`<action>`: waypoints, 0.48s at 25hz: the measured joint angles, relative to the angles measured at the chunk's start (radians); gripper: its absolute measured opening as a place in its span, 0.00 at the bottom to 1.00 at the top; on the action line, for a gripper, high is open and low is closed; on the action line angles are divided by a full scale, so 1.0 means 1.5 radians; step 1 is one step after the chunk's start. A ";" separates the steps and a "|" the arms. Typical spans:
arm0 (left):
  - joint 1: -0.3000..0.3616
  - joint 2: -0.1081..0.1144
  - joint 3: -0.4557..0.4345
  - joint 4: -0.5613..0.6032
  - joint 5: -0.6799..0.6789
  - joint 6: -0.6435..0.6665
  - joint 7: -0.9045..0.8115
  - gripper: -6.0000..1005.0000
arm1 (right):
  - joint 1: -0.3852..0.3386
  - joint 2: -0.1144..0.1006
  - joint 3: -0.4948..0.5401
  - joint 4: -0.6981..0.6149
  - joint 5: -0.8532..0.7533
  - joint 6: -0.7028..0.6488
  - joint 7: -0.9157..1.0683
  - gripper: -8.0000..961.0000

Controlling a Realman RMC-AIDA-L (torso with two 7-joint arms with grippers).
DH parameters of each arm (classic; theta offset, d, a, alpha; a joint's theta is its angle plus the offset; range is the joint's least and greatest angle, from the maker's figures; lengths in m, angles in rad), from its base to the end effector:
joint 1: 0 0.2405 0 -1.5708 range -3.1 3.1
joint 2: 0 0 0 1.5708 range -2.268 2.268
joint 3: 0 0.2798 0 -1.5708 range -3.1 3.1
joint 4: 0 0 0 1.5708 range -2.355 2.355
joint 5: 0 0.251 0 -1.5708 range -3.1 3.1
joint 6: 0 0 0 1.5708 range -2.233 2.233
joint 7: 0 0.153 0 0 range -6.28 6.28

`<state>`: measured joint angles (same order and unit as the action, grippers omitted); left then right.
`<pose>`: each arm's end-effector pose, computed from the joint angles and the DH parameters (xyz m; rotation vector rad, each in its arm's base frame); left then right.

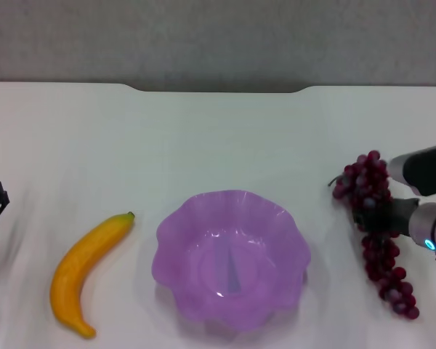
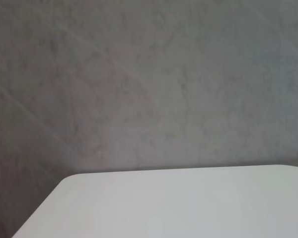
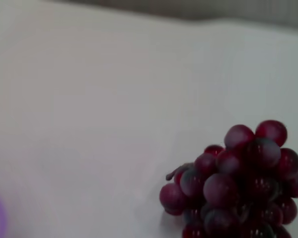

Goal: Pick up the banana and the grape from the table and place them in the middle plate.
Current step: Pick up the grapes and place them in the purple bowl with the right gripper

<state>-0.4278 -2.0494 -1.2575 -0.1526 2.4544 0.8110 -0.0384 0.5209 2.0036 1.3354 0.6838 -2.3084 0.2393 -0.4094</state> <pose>-0.4462 0.3725 -0.0232 -1.4555 -0.7728 -0.3425 0.3371 0.4481 -0.0864 -2.0106 0.9770 -0.0119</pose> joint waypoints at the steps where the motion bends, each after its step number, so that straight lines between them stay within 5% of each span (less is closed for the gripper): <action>1: 0.000 0.000 0.000 0.000 0.000 0.000 0.000 0.87 | -0.009 0.000 -0.013 0.000 0.001 -0.030 0.000 0.47; 7: 0.003 0.000 0.000 0.002 0.000 0.000 0.000 0.87 | -0.051 0.000 -0.098 0.025 0.030 -0.174 -0.003 0.46; 12: 0.003 0.000 0.000 0.002 0.000 0.000 0.000 0.87 | -0.073 -0.001 -0.229 0.015 0.028 -0.396 -0.002 0.46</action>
<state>-0.4237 -2.0494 -1.2579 -0.1492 2.4544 0.8110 -0.0384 0.4110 2.0021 0.9919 0.7062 -2.2671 -0.3542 -0.4124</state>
